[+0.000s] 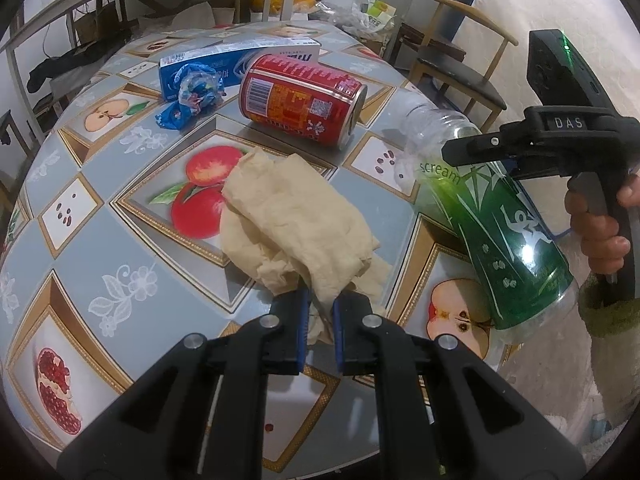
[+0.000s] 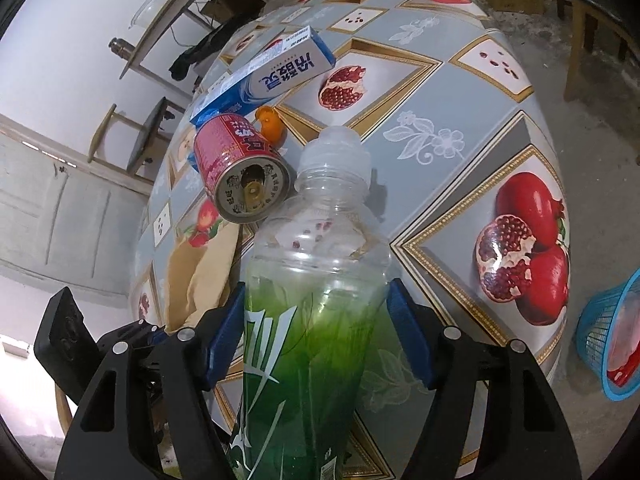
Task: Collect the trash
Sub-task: 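Lift beige cloth with left tool while right tool holds the bottle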
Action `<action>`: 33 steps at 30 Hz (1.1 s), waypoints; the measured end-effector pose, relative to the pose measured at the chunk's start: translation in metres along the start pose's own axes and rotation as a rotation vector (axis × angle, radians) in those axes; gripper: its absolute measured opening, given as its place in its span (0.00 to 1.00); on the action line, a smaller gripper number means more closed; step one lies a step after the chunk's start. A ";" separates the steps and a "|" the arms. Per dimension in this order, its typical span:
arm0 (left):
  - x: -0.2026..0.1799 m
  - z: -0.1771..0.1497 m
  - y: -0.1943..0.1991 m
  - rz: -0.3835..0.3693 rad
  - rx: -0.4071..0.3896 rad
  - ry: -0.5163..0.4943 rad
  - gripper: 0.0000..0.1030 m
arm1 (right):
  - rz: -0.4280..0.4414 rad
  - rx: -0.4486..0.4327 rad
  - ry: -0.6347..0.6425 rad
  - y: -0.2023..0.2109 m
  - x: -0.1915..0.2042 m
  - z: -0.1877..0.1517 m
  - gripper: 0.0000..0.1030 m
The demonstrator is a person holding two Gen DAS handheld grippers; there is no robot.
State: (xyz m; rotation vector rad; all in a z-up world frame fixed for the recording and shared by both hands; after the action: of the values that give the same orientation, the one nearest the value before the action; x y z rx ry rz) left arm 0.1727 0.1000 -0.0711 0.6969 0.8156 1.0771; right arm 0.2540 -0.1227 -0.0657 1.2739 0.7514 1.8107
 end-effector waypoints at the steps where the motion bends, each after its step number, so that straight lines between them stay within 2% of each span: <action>1: -0.001 0.000 0.000 0.002 -0.001 -0.001 0.08 | -0.001 -0.008 0.000 0.002 -0.001 -0.001 0.66; 20: -0.013 0.009 0.019 0.007 -0.050 -0.020 0.08 | 0.040 -0.206 0.004 0.066 0.004 -0.021 0.65; 33: -0.035 0.015 0.037 -0.013 -0.096 -0.043 0.08 | 0.037 -0.282 -0.013 0.104 -0.007 -0.037 0.65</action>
State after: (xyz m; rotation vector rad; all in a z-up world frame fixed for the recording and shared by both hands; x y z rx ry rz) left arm 0.1587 0.0777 -0.0249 0.6315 0.7262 1.0791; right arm 0.1930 -0.1837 0.0032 1.1179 0.4489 1.8601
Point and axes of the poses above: each gripper's, at about its wrist camera, not at the fingertips, and y roughly against the way its jaws point, x to its left, z to its top, the point moved 4 cm from there along -y, roughly the way its jaws point, and after that the axes turned 5 degrees about y, right-handed, at the moved point
